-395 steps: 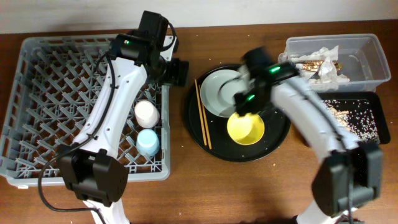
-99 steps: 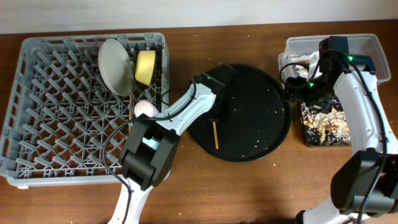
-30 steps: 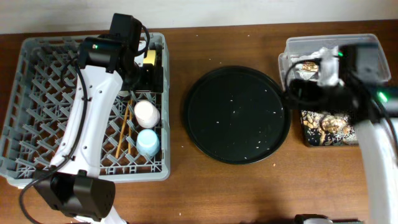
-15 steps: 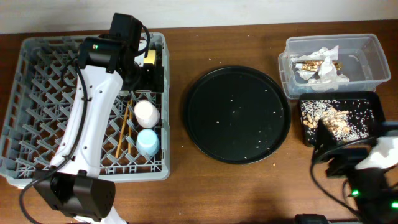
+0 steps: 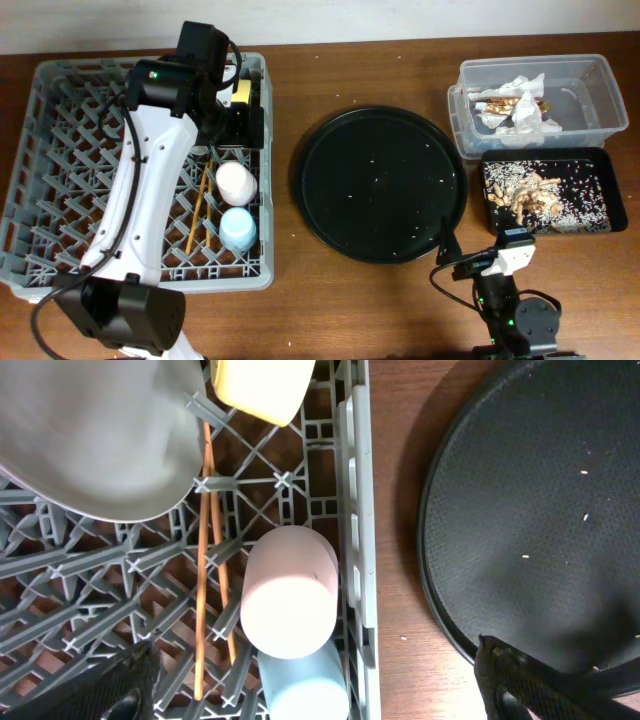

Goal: Sort waste into correct bins and load items into the dishwasher rack

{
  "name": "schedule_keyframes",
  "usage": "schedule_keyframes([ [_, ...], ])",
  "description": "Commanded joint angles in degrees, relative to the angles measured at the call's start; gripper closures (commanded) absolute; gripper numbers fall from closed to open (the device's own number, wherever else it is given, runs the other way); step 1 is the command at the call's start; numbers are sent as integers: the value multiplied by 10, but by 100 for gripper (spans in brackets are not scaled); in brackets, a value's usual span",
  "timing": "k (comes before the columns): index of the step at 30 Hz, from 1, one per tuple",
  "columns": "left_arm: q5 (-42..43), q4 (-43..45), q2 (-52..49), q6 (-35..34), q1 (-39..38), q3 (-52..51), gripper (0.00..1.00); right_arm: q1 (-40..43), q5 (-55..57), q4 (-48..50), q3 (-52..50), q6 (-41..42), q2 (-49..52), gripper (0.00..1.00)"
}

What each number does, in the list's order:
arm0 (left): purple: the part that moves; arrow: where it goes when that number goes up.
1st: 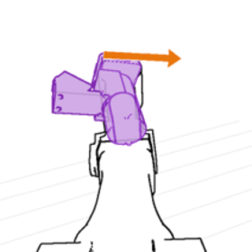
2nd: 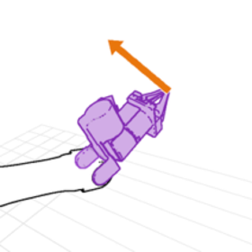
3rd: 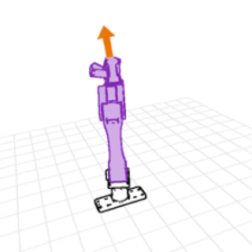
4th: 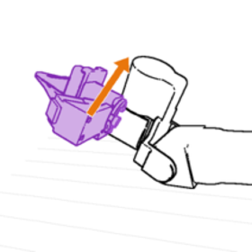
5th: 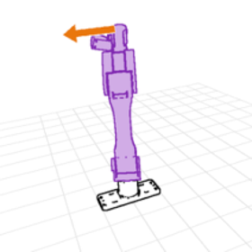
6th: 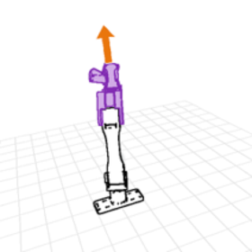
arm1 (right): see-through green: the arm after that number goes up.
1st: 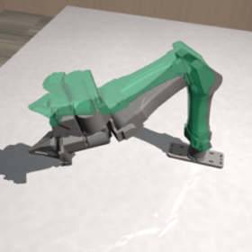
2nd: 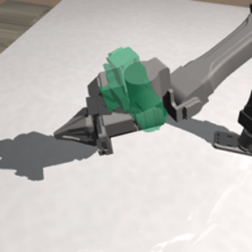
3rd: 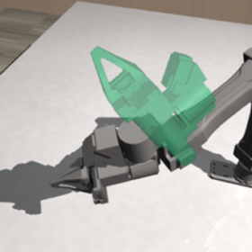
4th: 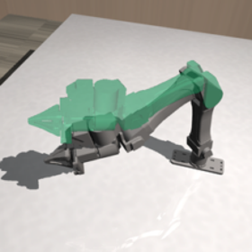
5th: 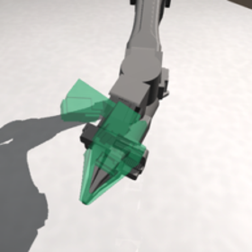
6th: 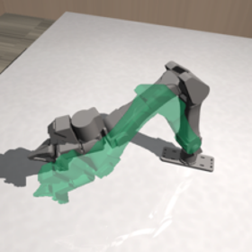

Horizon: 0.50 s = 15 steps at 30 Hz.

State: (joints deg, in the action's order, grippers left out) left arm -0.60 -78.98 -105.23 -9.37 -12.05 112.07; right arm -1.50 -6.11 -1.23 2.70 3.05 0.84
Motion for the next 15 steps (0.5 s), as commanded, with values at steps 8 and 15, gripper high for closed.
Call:
schedule_keyframes([
  [8, 2, 1, 6, 9, 0, 6, 1, -4, -5, -26, -24, 3, -6, 2],
  [15, 2, 1, 6, 9, 1, 6, 1, -4, -5, -26, -24, 3, -6, 2],
])
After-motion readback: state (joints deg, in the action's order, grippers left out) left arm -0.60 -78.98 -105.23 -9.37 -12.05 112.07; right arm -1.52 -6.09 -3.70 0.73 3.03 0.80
